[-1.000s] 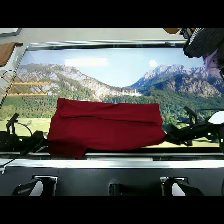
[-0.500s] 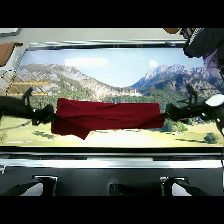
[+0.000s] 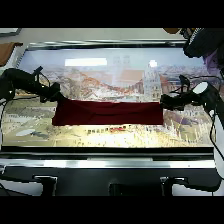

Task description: Fold the clothes and pants, and hang the long-sleeved shirts on hangers.

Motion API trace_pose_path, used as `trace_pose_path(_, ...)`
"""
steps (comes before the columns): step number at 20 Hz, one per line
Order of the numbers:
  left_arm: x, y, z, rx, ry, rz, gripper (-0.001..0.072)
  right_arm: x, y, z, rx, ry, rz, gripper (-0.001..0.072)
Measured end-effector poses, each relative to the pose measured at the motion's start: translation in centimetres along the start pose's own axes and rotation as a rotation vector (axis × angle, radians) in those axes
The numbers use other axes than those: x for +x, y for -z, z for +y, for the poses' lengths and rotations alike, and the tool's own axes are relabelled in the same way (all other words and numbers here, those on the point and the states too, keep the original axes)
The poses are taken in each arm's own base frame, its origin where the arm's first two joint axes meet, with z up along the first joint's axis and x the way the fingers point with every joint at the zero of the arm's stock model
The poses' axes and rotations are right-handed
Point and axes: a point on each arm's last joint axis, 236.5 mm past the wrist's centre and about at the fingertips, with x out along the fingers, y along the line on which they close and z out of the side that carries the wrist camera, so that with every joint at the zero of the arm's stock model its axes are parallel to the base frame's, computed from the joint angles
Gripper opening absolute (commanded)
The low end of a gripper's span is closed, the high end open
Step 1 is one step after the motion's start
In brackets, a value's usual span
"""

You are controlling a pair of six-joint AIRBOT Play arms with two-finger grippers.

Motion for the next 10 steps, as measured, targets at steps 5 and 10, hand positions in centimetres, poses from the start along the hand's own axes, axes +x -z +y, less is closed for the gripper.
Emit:
trace_pose_path(5,2.8,-1.6,0.7,-0.023,-0.012,0.030,0.0019,0.9,-1.6,-0.6,0.032,0.017,-0.040,0.0035)
trace_pose_path(10,6.2,-2.9,2.4,-0.075,-0.033,0.031,0.0019,3.1,-1.7,-1.6,0.064,0.025,-0.020,0.0036)
